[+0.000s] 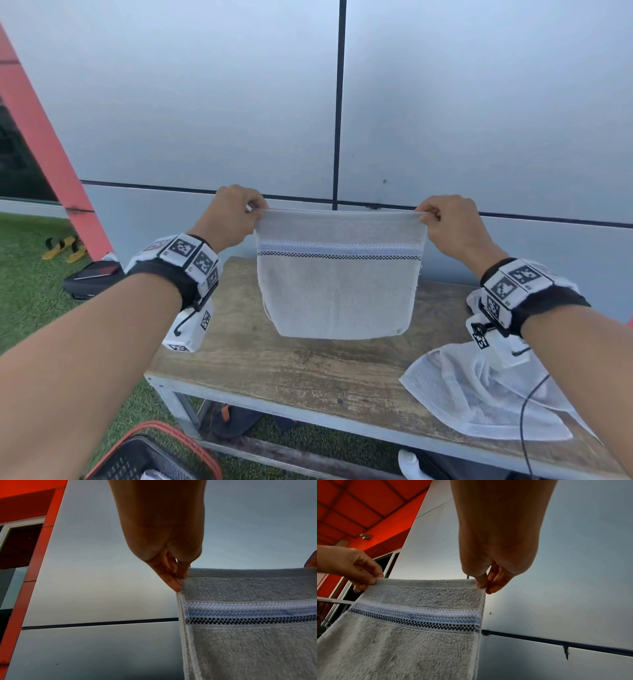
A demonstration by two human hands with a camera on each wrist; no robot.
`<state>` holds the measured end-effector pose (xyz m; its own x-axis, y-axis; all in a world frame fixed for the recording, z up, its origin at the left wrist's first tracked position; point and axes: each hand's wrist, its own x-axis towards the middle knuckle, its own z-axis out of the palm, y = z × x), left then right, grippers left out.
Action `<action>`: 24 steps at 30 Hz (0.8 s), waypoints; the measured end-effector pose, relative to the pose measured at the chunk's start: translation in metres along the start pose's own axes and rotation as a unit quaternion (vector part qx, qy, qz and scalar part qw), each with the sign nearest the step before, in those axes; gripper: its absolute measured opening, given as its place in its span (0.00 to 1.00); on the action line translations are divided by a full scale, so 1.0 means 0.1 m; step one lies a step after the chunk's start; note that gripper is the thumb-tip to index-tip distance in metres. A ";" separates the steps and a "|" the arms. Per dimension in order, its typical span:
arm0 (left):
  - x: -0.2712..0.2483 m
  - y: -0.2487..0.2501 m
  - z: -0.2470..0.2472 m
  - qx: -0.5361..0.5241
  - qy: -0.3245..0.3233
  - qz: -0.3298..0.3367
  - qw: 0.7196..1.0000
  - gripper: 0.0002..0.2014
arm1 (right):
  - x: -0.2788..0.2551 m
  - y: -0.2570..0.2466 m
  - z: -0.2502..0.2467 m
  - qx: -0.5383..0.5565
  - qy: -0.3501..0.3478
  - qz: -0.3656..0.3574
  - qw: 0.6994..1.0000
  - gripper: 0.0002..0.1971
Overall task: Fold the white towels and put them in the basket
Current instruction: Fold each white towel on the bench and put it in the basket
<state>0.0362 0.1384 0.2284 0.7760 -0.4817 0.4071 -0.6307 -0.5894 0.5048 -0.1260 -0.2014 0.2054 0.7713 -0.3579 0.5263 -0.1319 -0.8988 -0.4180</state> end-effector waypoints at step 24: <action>-0.02 -0.28 0.23 -0.262 -0.120 -0.145 0.947 0.06 | 0.02 0.16 0.12 0.234 -0.211 0.163 0.935 0.07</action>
<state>0.0525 0.1412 0.1958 0.8542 -0.5184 0.0405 -0.2540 -0.3480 0.9024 -0.1195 -0.2138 0.1910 0.9281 -0.3720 0.0166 -0.1914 -0.5149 -0.8356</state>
